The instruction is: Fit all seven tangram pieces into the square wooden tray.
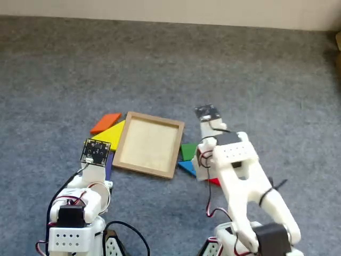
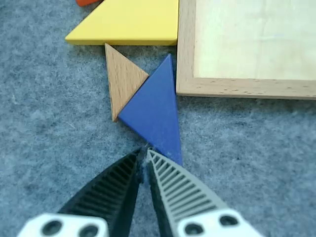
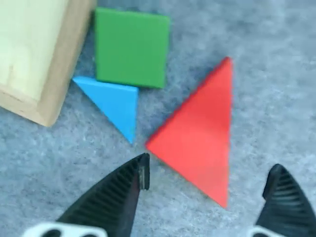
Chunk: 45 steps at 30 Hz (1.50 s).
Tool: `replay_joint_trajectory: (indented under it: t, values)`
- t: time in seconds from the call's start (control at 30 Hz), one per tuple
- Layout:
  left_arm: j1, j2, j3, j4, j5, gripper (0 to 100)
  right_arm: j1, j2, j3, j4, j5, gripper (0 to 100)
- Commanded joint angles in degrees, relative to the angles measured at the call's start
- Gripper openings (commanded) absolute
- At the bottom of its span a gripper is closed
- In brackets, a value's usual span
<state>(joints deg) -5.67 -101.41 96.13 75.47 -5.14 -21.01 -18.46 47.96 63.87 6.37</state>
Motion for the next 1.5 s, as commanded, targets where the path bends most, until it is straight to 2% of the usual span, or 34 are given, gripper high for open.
replay_joint_trajectory:
  t: [0.0, 0.3, 0.6, 0.83, 1.0, 1.13, 1.47]
  values:
    - [-0.48, -3.21, 1.1, 0.18, 0.35, 1, -2.68, 1.71, -0.48, -3.03, 0.53, 35.7]
    - [-0.48, -3.21, 1.1, 0.18, 0.35, 1, -1.8, 6.81, -1.45, -5.76, 0.53, 35.7]
    - [-0.48, -3.21, 1.1, 0.18, 0.35, 1, 3.3, 15.08, -6.55, -5.67, 3.08, 35.6]
    - [-0.48, -3.21, 1.1, 0.18, 0.35, 1, 3.3, 15.96, -6.64, -5.67, 3.25, 28.8]
    - [-0.48, -3.21, 1.1, 0.18, 0.35, 1, 3.3, 15.78, -6.73, -5.67, 2.73, 28.9]
    - [-0.48, -3.21, 1.1, 0.18, 0.35, 1, 3.12, 15.78, -9.8, -5.23, -2.02, 29.0]
    - [-0.57, -3.21, 1.1, 0.18, 0.35, 1, 3.3, 16.13, -11.65, -5.23, -1.93, 29.0]
